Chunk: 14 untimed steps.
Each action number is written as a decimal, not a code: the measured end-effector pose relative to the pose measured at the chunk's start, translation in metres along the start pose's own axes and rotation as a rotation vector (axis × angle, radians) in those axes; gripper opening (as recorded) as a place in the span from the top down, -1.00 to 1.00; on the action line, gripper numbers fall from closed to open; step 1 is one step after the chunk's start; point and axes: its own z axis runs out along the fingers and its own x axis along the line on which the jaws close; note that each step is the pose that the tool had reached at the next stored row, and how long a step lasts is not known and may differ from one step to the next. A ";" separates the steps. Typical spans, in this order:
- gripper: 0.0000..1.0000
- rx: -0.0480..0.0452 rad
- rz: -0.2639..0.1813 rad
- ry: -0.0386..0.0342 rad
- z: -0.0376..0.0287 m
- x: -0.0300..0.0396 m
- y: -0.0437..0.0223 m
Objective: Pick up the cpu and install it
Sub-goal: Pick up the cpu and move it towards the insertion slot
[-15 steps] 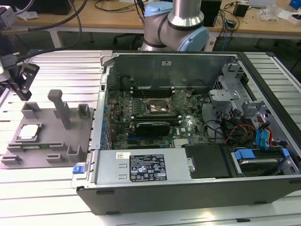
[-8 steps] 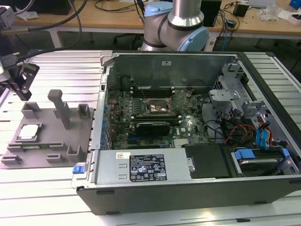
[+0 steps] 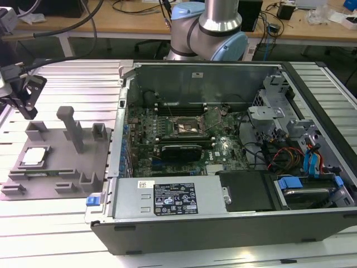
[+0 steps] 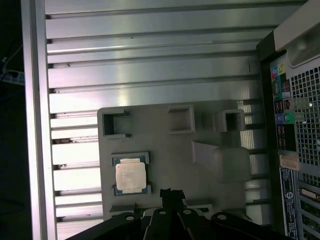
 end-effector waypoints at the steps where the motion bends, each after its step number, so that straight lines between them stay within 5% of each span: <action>1: 0.79 0.0003 0.000 0.0001 0.0010 0.0032 -0.0004; 7: 0.79 0.0002 0.000 0.0000 0.0150 0.0146 -0.0030; 14: 0.79 0.0002 0.000 0.0001 0.0366 0.0197 -0.0199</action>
